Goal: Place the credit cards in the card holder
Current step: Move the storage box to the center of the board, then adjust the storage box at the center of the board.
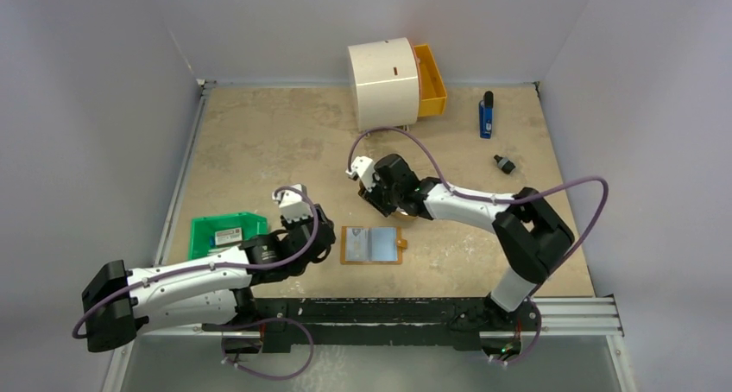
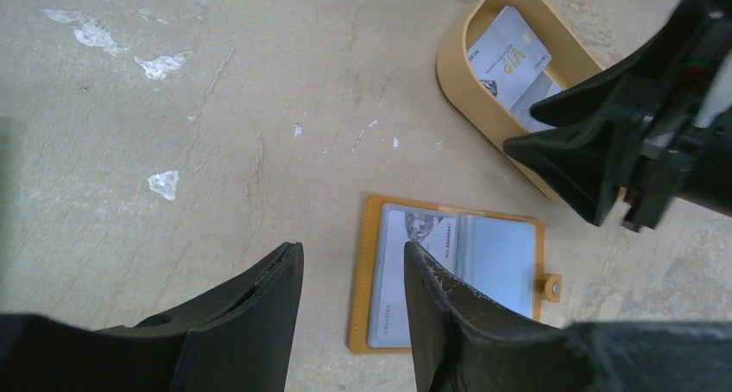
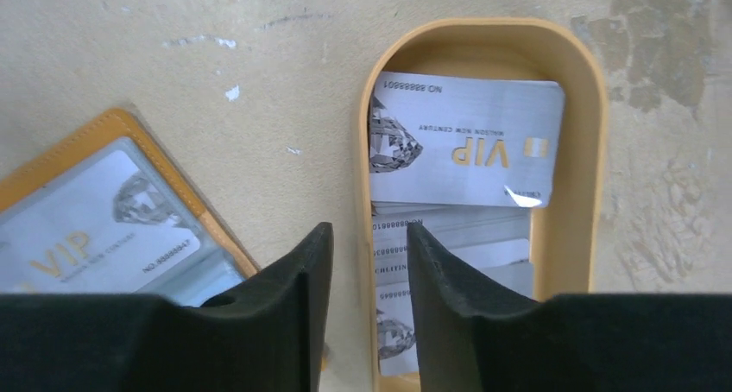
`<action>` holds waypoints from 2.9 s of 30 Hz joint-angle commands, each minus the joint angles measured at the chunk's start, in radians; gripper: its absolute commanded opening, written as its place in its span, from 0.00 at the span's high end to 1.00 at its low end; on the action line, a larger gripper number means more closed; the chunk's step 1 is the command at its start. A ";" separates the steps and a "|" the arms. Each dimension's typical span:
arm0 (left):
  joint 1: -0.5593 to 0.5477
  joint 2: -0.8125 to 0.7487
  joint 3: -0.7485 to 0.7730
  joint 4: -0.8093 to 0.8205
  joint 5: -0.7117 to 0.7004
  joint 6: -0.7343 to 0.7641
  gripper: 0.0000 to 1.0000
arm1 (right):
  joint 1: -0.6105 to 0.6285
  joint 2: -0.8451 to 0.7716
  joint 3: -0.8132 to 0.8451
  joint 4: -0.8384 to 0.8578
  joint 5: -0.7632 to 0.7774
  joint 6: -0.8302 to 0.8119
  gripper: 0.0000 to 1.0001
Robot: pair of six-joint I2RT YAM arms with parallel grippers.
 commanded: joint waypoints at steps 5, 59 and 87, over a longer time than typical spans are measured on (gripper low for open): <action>0.099 0.059 0.100 0.073 0.019 0.144 0.50 | -0.053 -0.290 -0.004 -0.069 0.081 0.334 0.39; 0.438 0.726 0.408 0.375 0.490 0.346 0.95 | -0.183 -0.370 -0.137 -0.029 0.003 1.208 0.46; 0.322 0.706 0.439 0.253 0.317 0.017 0.68 | -0.248 0.047 0.133 -0.099 -0.154 1.077 0.47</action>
